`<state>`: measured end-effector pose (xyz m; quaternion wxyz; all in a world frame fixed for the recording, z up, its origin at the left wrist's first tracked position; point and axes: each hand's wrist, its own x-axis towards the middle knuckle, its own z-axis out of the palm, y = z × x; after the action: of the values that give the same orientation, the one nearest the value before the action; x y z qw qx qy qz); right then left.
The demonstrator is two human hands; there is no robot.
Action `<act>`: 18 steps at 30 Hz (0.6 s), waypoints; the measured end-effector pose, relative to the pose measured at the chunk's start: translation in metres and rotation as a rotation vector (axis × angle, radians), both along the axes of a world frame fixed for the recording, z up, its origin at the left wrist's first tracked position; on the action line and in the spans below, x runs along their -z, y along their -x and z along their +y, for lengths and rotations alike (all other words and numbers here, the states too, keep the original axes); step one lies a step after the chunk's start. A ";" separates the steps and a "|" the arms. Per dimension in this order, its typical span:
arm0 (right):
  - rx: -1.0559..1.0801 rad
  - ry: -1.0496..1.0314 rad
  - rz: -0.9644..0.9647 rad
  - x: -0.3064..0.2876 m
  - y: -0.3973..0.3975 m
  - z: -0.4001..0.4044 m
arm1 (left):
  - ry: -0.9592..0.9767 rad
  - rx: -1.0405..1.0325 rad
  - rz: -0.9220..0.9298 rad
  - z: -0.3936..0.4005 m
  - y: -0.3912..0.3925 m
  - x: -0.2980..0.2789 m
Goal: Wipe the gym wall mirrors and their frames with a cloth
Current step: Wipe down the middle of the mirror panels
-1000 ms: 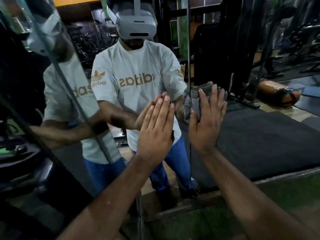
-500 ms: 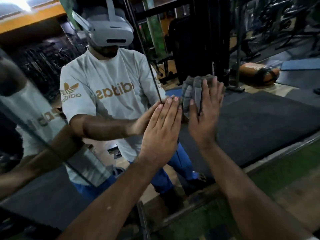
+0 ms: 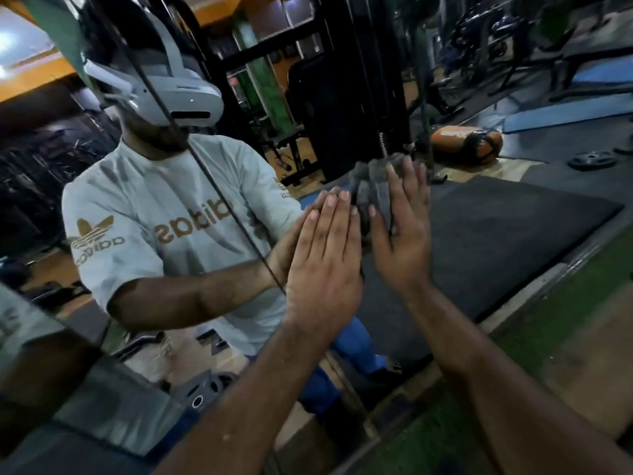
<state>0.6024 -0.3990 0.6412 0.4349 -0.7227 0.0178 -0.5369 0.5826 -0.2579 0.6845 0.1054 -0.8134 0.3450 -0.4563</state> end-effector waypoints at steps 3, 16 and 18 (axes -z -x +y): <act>-0.036 -0.307 0.131 0.041 0.008 -0.008 | 0.028 -0.029 0.035 -0.017 0.001 0.005; -0.046 -0.518 0.141 0.063 -0.005 -0.086 | 0.060 -0.009 0.005 -0.109 -0.011 0.010; -0.105 -0.838 0.143 0.045 -0.011 -0.105 | 0.038 0.002 0.000 -0.129 -0.018 0.010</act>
<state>0.6138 -0.5041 0.5960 0.7153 -0.5188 0.2278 -0.4091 0.6003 -0.3867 0.6749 0.0894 -0.8149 0.3372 -0.4628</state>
